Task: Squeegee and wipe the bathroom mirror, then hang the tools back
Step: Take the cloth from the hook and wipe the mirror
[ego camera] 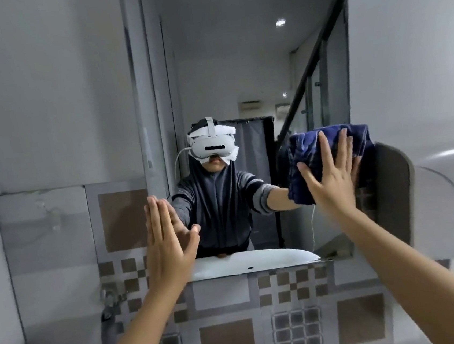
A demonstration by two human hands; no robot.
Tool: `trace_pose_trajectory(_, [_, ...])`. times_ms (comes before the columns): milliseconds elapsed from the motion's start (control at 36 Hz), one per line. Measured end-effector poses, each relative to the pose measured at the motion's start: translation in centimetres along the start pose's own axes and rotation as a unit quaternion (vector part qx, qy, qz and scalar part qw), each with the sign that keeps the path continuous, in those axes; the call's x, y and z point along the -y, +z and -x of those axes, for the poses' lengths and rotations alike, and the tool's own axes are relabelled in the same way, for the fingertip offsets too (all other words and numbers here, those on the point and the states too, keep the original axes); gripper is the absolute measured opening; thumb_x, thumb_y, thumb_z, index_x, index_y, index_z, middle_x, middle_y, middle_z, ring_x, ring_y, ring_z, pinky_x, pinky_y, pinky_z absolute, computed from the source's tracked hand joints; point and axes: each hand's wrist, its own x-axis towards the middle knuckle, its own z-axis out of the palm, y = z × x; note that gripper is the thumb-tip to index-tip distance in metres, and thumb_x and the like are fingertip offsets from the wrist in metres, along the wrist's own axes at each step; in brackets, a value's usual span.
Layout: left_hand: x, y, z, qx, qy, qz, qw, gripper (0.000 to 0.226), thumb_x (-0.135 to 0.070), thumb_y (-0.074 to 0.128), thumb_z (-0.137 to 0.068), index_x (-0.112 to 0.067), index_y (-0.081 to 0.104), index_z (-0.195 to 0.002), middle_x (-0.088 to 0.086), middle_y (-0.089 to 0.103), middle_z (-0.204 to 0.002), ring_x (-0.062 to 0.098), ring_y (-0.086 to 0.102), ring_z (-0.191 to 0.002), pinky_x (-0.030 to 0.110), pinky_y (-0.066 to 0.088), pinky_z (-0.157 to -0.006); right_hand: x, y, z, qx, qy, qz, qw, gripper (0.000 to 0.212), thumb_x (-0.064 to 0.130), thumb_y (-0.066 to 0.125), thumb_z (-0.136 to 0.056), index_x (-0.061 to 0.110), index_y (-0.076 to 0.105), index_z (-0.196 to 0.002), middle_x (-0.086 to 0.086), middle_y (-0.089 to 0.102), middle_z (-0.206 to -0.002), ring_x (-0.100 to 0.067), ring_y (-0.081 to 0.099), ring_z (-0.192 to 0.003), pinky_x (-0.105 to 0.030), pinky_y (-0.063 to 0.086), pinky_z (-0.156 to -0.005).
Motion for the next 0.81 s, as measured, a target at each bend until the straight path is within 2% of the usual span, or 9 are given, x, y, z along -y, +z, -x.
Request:
trace_pose_trajectory(56, [0.1,-0.3,-0.9,-0.009,0.008,0.000,1.000,0.082,-0.048,0.038,-0.087,-0.008,-0.001,-0.147,0.008,-0.009,-0.156,0.014,-0.011,-0.143,0.033,0.003,-0.117,0.6,1.2,2.1,-0.011,0.048,-0.047,0.998,0.071,0.051,0.044,-0.088,0.033,0.010,-0.147,-0.004,-0.011,-0.158,-0.018,-0.013,-0.144,-0.043,-0.004,-0.117])
trace_pose_trajectory(139, [0.3,-1.0,-3.2,-0.028,0.036,-0.009,0.999,0.074,-0.042,0.034,-0.092,-0.005,0.001,-0.147,0.009,-0.007,-0.156,0.014,-0.009,-0.143,0.024,-0.004,-0.116,1.9,2.9,4.4,-0.034,0.096,-0.049,0.994,0.071,0.054,0.037,-0.086,0.032,0.011,-0.148,-0.006,-0.009,-0.158,-0.018,-0.012,-0.144,-0.048,-0.003,-0.117])
trace_pose_trajectory(222, [0.5,-1.9,-6.5,-0.038,0.064,-0.022,0.997,0.068,-0.038,0.028,-0.096,-0.004,-0.003,-0.146,0.012,-0.008,-0.156,0.015,-0.010,-0.143,0.020,-0.007,-0.115,3.9,4.2,5.4,-0.042,0.122,-0.040,0.991,0.070,0.055,0.030,-0.087,0.029,0.008,-0.148,-0.010,-0.009,-0.157,-0.021,-0.012,-0.144,-0.051,-0.004,-0.114])
trace_pose_trajectory(333, [1.1,-3.2,-11.5,-0.051,0.114,-0.045,0.991,0.062,-0.039,0.019,-0.099,-0.001,-0.001,-0.145,0.019,-0.002,-0.155,0.018,-0.010,-0.142,0.022,-0.006,-0.116,6.9,5.6,5.3,-0.054,0.129,-0.041,0.989,0.070,0.049,0.035,-0.089,0.025,0.007,-0.149,-0.014,-0.009,-0.157,-0.026,-0.012,-0.144,-0.054,-0.007,-0.113])
trace_pose_trajectory(389, [1.0,-4.2,-13.3,-0.056,0.136,-0.051,0.988,0.063,-0.037,0.021,-0.098,0.000,0.001,-0.144,0.020,0.000,-0.154,0.017,-0.009,-0.141,0.021,-0.006,-0.115,8.3,6.3,5.2,-0.057,0.113,-0.032,0.991,0.071,0.050,0.035,-0.090,0.025,0.006,-0.149,-0.016,-0.007,-0.156,-0.027,-0.012,-0.144,-0.054,-0.008,-0.113])
trace_pose_trajectory(528, [1.2,-6.1,-15.1,-0.038,0.187,-0.068,0.979,0.067,-0.041,0.023,-0.095,-0.001,0.000,-0.145,0.017,-0.004,-0.155,0.012,-0.010,-0.140,0.018,-0.007,-0.114,13.1,8.1,4.8,-0.049,0.026,-0.003,0.998,0.070,0.053,0.035,-0.090,0.023,0.011,-0.149,-0.019,-0.002,-0.156,-0.030,-0.008,-0.144,-0.052,-0.012,-0.112])
trace_pose_trajectory(639, [1.9,-6.4,-15.3,-0.025,0.199,-0.082,0.976,0.067,-0.040,0.027,-0.097,-0.003,-0.003,-0.145,0.013,-0.007,-0.155,0.011,-0.011,-0.140,0.026,0.000,-0.116,17.2,9.6,5.4,-0.023,-0.075,0.033,0.996,0.069,0.052,0.038,-0.091,0.023,0.013,-0.148,-0.019,0.001,-0.156,-0.031,-0.006,-0.143,-0.051,-0.011,-0.112])
trace_pose_trajectory(722, [1.9,-6.6,-15.2,-0.021,0.197,-0.081,0.977,0.067,-0.038,0.032,-0.099,-0.005,-0.005,-0.145,0.011,-0.008,-0.156,0.012,-0.010,-0.141,0.030,0.008,-0.117,18.7,10.5,7.0,0.010,-0.180,0.062,0.982,0.065,0.052,0.035,-0.092,0.024,0.017,-0.148,-0.018,0.006,-0.155,-0.032,0.001,-0.144,-0.055,-0.005,-0.114])
trace_pose_trajectory(806, [1.7,-6.8,-15.0,-0.016,0.196,-0.080,0.977,0.068,-0.037,0.033,-0.099,-0.005,-0.005,-0.145,0.011,-0.007,-0.156,0.014,-0.008,-0.142,0.032,0.009,-0.117,18.0,11.1,9.0,0.043,-0.291,0.099,0.951,0.061,0.049,0.037,-0.093,0.024,0.023,-0.147,-0.017,0.013,-0.155,-0.033,0.009,-0.143,-0.056,0.004,-0.114])
